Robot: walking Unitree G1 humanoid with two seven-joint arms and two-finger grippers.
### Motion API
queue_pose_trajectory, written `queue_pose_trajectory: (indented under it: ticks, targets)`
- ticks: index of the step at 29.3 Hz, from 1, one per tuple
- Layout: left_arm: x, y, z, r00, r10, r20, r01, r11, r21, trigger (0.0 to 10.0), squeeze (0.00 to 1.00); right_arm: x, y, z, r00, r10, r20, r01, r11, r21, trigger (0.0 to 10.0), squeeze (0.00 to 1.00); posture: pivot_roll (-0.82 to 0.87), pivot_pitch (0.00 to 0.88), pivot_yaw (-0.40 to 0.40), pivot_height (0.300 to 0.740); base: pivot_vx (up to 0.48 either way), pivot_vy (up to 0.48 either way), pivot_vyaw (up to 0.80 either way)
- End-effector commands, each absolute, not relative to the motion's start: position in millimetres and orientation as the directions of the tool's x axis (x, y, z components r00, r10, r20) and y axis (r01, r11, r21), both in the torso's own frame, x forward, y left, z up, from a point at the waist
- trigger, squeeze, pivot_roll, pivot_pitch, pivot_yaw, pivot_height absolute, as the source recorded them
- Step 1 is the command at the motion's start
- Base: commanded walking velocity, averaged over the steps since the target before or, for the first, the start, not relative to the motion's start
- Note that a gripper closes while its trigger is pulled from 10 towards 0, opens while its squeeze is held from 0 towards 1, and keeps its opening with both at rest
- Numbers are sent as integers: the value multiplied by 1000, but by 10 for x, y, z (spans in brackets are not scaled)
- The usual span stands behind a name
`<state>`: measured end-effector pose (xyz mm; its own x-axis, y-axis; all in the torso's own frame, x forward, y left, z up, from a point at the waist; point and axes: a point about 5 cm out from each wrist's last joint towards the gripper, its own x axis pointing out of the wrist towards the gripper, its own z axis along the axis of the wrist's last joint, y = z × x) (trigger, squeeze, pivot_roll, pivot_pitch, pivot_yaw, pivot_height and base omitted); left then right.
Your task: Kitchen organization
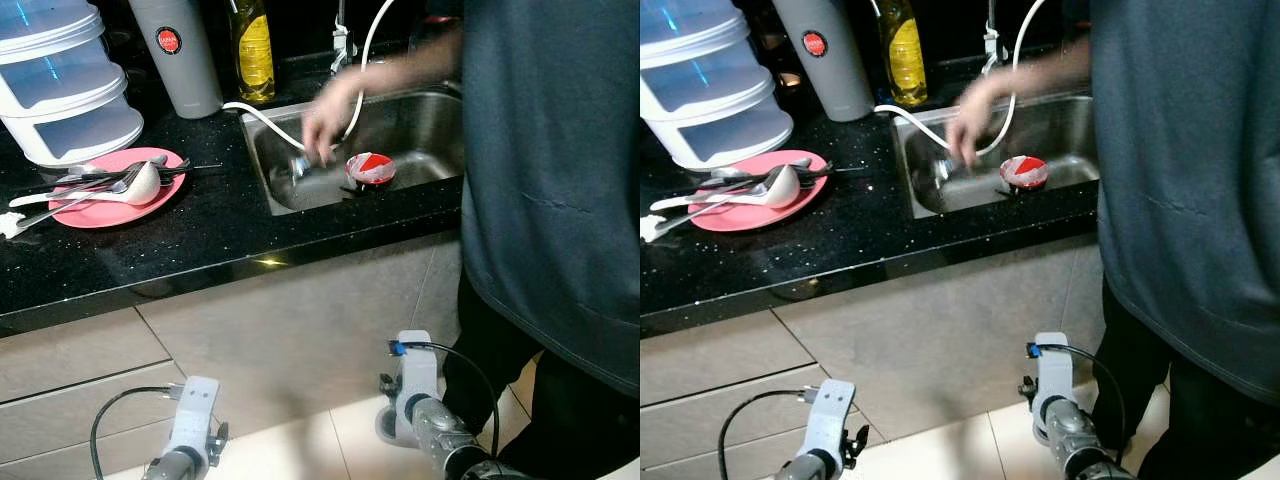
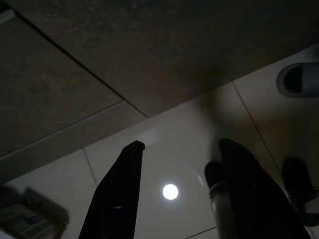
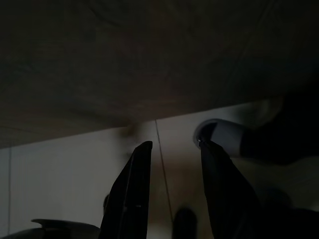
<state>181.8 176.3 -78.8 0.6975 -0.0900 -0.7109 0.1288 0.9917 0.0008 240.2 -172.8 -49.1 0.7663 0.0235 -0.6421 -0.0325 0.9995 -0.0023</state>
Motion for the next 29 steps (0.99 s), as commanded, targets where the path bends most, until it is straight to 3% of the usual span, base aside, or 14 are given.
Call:
queue_pose_trajectory:
  ticks: [1,7,12,17,25,29]
  targets:
    - [1808,1765,-799,691,-85,-718,104,994,-17,10000,0,2307,-1736,-563,733,14,-680,-38,999,-20,10000,0,-20,0,109,740,0,0,0]
    - [1807,1740,-803,688,-95,-720,107,994,-29,10000,0,2168,-1835,-650,685,-28,-728,-47,995,-83,10000,0,-24,0,105,740,0,0,0]
    - [1799,1692,-819,665,-120,-737,130,991,-44,10000,0,2065,-2065,-689,629,-109,-770,14,992,-129,10000,0,-27,0,108,740,0,0,0]
    - [1839,1697,-800,679,-92,-728,115,993,-19,10000,0,1992,-2024,-740,573,-7,-819,-144,983,-109,10000,0,-32,0,103,740,0,0,0]
    - [1873,1706,-788,677,-86,-731,119,993,-7,10000,0,1831,-1953,-834,511,32,-859,-190,979,-77,10000,0,-27,0,96,740,0,0,0]
    - [1856,1643,-805,661,-106,-743,161,987,2,10000,0,1700,-1915,-899,469,41,-882,-333,933,-134,10000,0,-24,0,103,740,0,0,0]
